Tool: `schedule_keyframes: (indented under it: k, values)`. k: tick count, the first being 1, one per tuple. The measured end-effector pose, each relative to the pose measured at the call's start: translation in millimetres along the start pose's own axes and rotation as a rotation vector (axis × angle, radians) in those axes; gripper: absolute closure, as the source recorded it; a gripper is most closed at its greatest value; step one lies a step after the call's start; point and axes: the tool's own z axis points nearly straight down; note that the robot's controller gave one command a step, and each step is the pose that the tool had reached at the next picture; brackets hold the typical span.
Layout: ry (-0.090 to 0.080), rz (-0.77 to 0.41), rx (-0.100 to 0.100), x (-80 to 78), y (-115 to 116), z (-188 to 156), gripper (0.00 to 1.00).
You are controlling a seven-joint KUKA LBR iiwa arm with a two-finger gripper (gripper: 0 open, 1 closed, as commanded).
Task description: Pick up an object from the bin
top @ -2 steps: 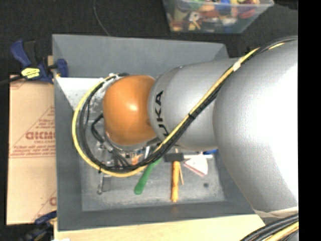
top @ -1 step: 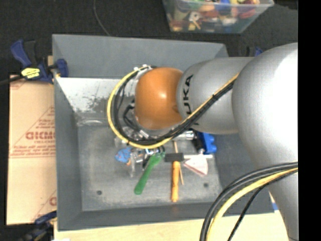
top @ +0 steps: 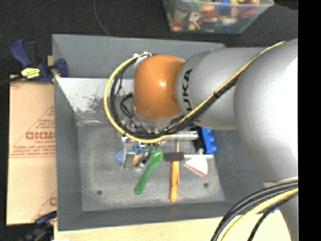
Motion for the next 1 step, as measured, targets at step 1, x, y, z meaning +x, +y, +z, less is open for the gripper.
schedule_keyframes:
  k: [1]
  values:
    - [0.000, -0.554, 0.004, -29.7, -71.3, 34.6, 0.00]
